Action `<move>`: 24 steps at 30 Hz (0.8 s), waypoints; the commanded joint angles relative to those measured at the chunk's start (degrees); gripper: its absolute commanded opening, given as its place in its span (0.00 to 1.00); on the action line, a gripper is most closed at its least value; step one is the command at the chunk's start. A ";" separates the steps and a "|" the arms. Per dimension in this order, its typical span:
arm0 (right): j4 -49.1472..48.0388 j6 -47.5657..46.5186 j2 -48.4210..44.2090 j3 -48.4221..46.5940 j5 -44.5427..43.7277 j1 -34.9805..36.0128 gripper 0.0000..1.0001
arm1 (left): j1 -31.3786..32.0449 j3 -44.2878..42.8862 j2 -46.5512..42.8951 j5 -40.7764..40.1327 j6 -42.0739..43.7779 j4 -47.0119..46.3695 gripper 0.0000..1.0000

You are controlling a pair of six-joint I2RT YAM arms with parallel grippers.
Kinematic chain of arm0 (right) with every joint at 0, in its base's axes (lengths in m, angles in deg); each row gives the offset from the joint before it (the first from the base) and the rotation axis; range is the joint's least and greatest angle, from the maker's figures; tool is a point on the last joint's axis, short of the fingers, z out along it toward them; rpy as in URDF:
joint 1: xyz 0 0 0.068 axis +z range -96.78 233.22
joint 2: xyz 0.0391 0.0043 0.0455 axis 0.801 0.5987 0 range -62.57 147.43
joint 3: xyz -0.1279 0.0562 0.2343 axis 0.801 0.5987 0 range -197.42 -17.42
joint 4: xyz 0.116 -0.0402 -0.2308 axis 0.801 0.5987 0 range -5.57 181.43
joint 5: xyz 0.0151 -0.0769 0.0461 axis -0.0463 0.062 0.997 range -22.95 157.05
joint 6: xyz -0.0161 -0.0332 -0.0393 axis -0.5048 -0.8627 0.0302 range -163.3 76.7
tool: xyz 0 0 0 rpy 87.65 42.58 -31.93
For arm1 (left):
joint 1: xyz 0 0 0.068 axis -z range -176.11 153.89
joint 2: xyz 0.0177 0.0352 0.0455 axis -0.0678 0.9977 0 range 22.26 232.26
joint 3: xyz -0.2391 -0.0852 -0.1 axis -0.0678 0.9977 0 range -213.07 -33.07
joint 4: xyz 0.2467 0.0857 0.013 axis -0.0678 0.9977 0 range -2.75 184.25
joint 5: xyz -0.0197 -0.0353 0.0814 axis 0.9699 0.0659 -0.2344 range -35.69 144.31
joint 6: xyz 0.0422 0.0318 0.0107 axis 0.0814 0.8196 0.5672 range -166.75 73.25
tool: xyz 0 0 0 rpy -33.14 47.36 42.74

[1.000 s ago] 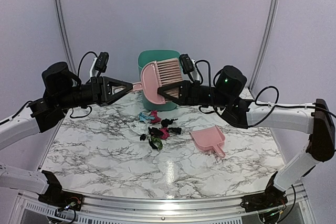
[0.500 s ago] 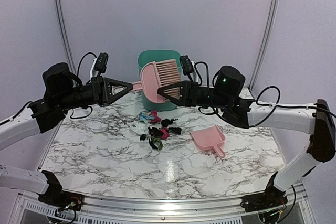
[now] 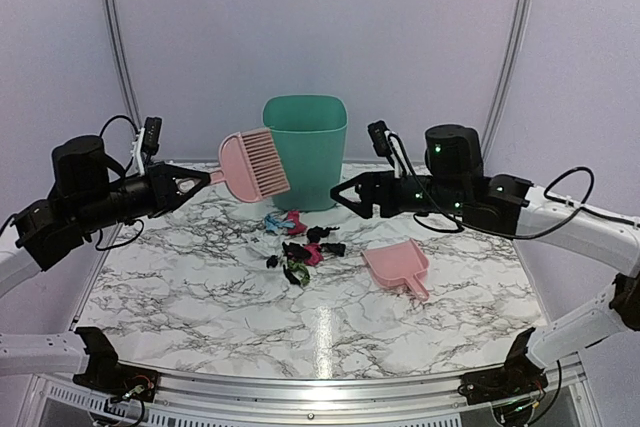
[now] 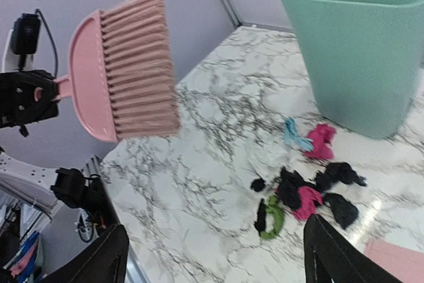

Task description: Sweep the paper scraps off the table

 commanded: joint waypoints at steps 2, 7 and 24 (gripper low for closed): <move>13.93 -3.06 -8.87 6.34 -15.97 1.03 0.84 | 0.21 1.20 -3.73 -11.69 6.11 10.51 0.00; 20.05 -0.40 -15.88 12.93 -31.11 3.84 0.88 | 0.22 1.56 -3.14 -14.31 9.02 14.73 0.00; 16.85 11.32 -17.04 33.65 -44.22 10.51 0.79 | 0.20 6.92 -6.09 -16.07 14.43 20.95 0.00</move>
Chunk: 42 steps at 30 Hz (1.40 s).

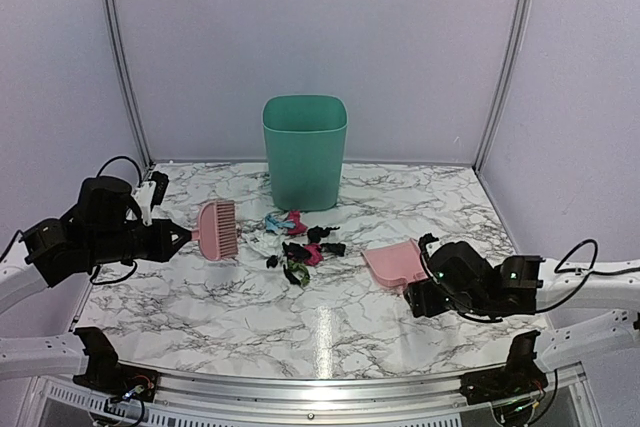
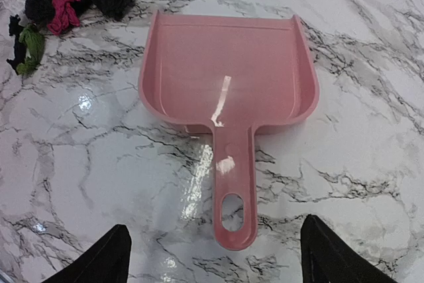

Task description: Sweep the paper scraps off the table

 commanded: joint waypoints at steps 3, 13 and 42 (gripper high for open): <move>-6.64 3.86 1.99 3.62 -6.52 0.87 0.78 | 0.17 -2.43 -4.36 -2.16 2.47 5.01 0.00; -21.04 0.05 4.88 8.93 -4.27 0.95 0.53 | 0.14 -1.60 -9.48 -5.63 1.69 5.89 0.00; -30.57 5.16 10.42 10.64 -8.62 0.95 0.43 | 0.28 -1.34 -8.72 -6.19 1.70 5.60 0.00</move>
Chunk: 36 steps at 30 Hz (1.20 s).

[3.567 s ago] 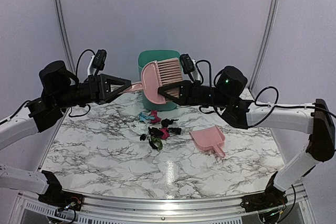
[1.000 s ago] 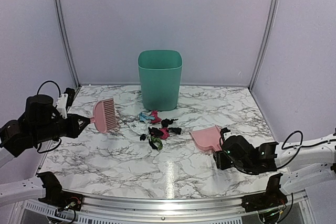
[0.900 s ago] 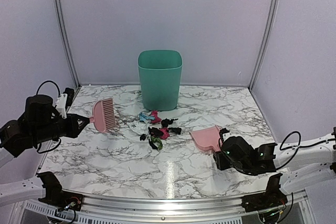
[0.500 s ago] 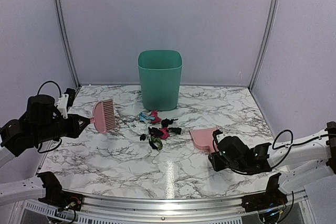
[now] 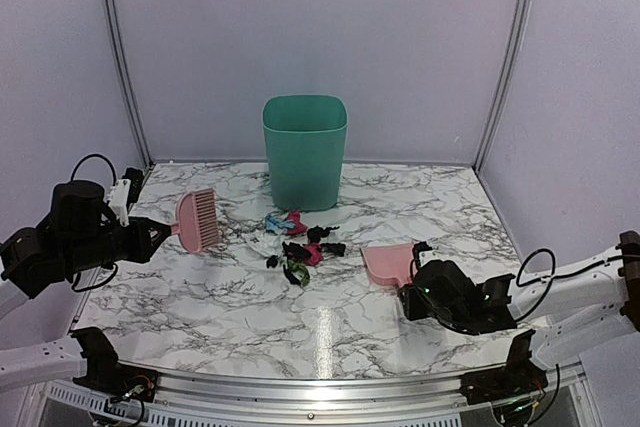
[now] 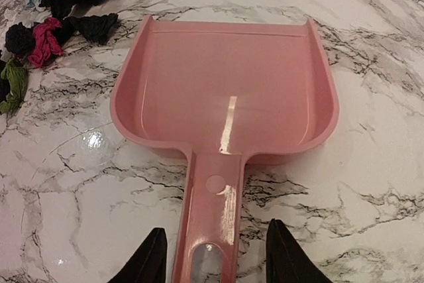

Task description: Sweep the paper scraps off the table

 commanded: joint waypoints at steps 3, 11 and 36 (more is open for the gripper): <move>-8.13 -1.33 -0.43 2.14 -6.14 0.43 0.42 | 0.26 -0.77 -0.20 -1.02 0.44 -0.10 0.00; -12.49 -2.59 2.33 3.10 -5.49 0.37 0.38 | 0.22 -0.75 -0.02 -0.92 0.47 -0.17 0.00; -17.07 -4.44 5.18 4.31 -7.35 0.29 0.31 | 0.31 -0.66 -0.24 -0.76 0.49 -0.28 0.00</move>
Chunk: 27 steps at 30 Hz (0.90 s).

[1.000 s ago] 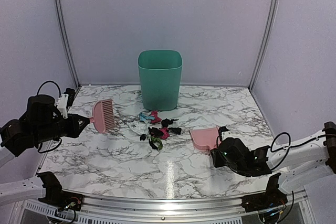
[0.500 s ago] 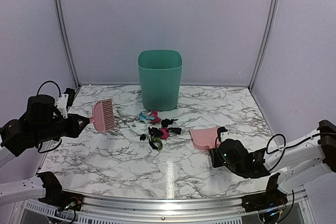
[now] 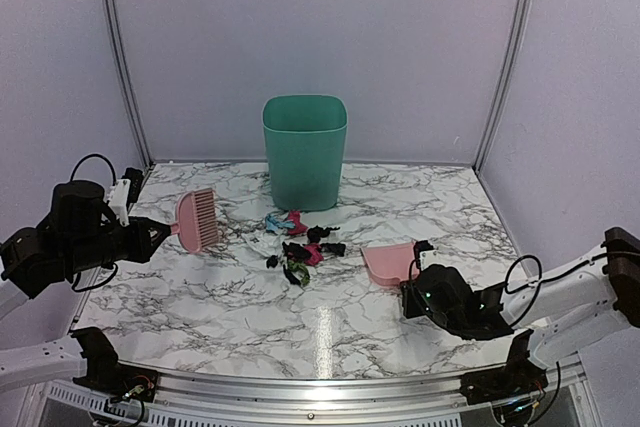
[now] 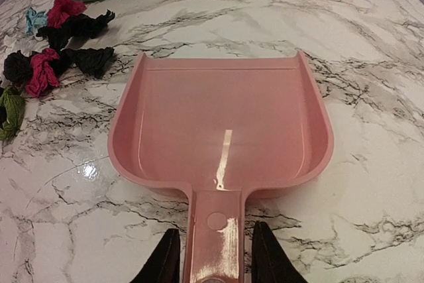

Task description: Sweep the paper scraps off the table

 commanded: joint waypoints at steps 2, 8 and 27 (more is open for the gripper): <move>-0.96 0.18 1.63 -0.37 -1.03 0.23 0.34 | 0.28 -0.70 -0.29 -0.31 0.47 -0.25 0.00; -1.39 -0.24 1.73 -0.19 -1.49 0.18 0.27 | 0.30 -0.66 -0.15 -0.26 0.45 -0.25 0.00; 17.57 -3.81 -9.47 -9.78 4.95 0.10 0.00 | 1.91 -7.96 15.18 6.33 -6.99 -3.50 0.00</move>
